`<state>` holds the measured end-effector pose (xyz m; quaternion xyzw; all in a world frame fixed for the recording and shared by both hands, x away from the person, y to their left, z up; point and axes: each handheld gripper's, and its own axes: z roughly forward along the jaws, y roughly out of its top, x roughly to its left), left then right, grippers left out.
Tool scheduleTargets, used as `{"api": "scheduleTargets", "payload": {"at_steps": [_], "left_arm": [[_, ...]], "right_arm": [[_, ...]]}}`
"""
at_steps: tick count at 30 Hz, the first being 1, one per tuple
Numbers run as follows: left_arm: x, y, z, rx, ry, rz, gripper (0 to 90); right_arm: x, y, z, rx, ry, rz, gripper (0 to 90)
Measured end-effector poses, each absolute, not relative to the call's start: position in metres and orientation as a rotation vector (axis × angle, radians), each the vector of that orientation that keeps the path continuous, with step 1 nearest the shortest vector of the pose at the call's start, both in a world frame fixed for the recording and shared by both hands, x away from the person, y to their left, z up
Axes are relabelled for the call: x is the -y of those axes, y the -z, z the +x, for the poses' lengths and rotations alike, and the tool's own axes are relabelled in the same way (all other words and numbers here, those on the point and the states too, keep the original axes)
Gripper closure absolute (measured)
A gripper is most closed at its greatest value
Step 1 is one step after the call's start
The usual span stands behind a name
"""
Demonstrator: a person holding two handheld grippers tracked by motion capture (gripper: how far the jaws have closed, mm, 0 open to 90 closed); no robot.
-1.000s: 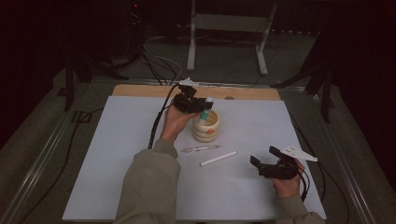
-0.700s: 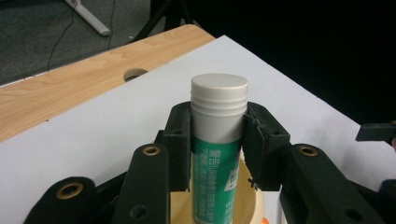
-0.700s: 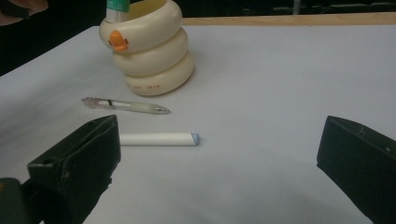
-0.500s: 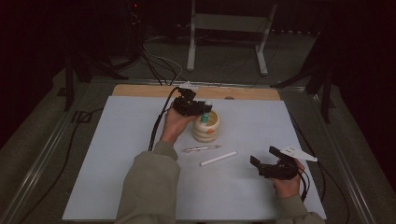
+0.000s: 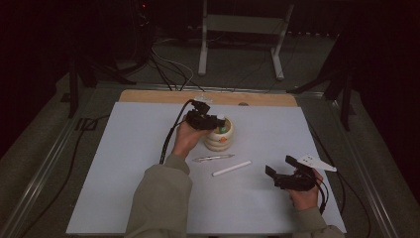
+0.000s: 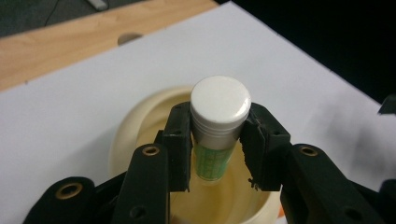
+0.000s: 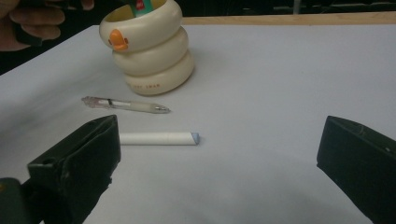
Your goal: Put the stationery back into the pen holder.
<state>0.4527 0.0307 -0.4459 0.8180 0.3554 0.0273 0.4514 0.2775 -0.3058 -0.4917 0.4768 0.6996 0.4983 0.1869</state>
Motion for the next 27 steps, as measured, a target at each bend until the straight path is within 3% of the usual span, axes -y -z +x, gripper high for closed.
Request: {"api": "scheduleTargets", "payload": {"at_steps": [10, 14, 15, 18, 27], "left_arm": [[-0.032, 0.451, 0.45, -0.871, -0.045, 2.022, 62.9], [-0.034, 0.447, 0.448, -0.876, -0.061, 1.99, 40.0], [-0.034, 0.445, 0.448, -0.881, -0.08, 1.989, 40.0], [-0.035, 0.44, 0.446, -0.888, -0.096, 1.977, 18.5], [-0.039, 0.43, 0.441, -0.867, -0.125, 1.98, 1.6]], "right_arm": [[0.305, 0.492, 0.278, -1.973, -1.401, 1.347, 0.0], [0.305, 0.492, 0.278, -1.973, -1.4, 1.346, 0.0], [0.305, 0.492, 0.277, -1.972, -1.4, 1.346, 0.0], [0.305, 0.492, 0.278, -1.972, -1.4, 1.348, 0.0], [0.305, 0.492, 0.278, -1.972, -1.399, 1.349, 0.0]]}}
